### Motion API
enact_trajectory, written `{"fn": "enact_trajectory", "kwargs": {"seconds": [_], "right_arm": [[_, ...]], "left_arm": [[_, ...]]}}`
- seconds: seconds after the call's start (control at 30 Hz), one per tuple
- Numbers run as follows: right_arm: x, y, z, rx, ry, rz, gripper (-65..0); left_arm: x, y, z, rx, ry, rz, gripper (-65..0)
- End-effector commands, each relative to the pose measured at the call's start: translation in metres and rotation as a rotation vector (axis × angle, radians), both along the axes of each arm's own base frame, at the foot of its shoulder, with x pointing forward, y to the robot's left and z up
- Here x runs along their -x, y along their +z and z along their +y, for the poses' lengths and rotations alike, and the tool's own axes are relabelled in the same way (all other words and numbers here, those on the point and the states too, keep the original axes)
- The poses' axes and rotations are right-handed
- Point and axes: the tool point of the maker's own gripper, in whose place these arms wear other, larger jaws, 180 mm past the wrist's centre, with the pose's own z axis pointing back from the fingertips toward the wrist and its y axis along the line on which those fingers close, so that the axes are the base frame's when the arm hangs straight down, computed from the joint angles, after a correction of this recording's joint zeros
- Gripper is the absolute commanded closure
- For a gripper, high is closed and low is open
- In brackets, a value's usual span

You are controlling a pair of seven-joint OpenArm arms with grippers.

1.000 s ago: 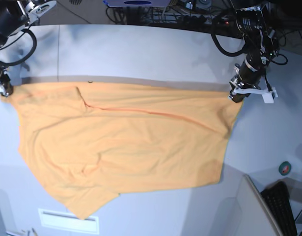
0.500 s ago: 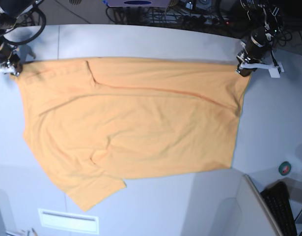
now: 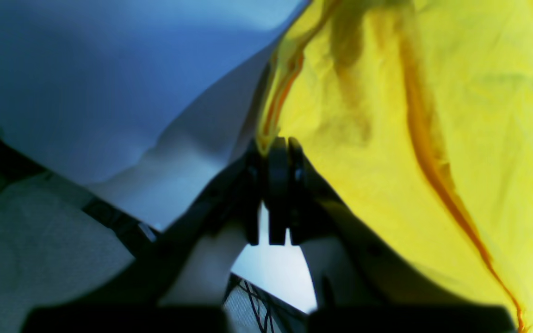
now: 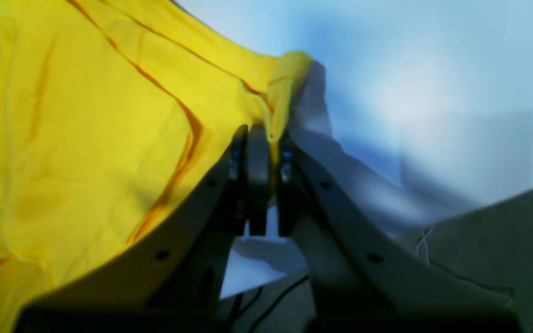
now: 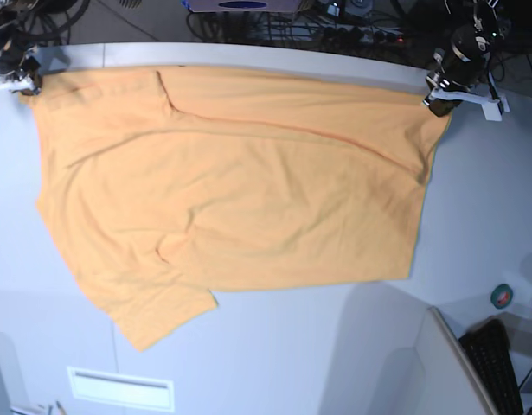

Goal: Layout the t-shirt on the table in an organized manner, then fold the t-shirt properly
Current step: 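Pull the held edge with both grippers toward the collar side and release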

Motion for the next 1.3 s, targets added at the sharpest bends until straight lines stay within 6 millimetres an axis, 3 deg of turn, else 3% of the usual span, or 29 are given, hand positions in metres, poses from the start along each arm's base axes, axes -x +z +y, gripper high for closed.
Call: {"fn": "enact_trajectory", "kwargs": {"seconds": [0.0,0.23,0.73,0.77,0.8,0.87,0.97,1.03,1.17,1.27], "right_arm": [[-0.002,0.011,-0.016,0.049,-0.008,-0.028,0.0],[0.008,0.008,-0.013,0.028,0.005,0.013,0.0],[0.010,0.017,-0.001,0.048,0.011,-0.005,0.0],[0.010,0.017,-0.001,0.048,0.011,-0.005,-6.2],[0.010,0.017,-0.001,0.048,0.011,-0.005,-14.3],[0.010,0.017,-0.001,0.048,0.008,-0.006,-28.7],[0.016,0.023,-0.009,0.073,-0.005,-0.006,-31.7],[0.017,0.031,-0.011,0.095,-0.024,-0.024,-29.7],[0.010,0.049,-0.021,0.149,-0.024,-0.056,-29.1],[-0.012,0.067,-0.031,0.201,-0.003,-0.105,-29.1]], "left_arm": [[-0.002,0.009,0.011,-0.037,0.011,-0.028,0.0],[0.013,0.004,0.012,-0.035,0.012,0.006,0.0],[0.016,0.002,0.012,-0.035,0.012,0.015,0.0],[0.016,0.002,0.012,-0.035,0.012,0.015,0.0],[0.016,0.002,0.013,-0.036,0.013,0.015,-4.9],[0.017,0.003,0.014,-0.037,0.016,0.015,-22.7],[0.025,0.010,0.035,-0.067,0.078,0.006,-42.3],[0.029,0.016,0.051,-0.090,0.121,-0.003,-46.9],[0.036,0.032,0.080,-0.142,0.186,-0.027,-47.2],[0.029,0.050,0.100,-0.188,0.213,-0.069,-47.1]]}}
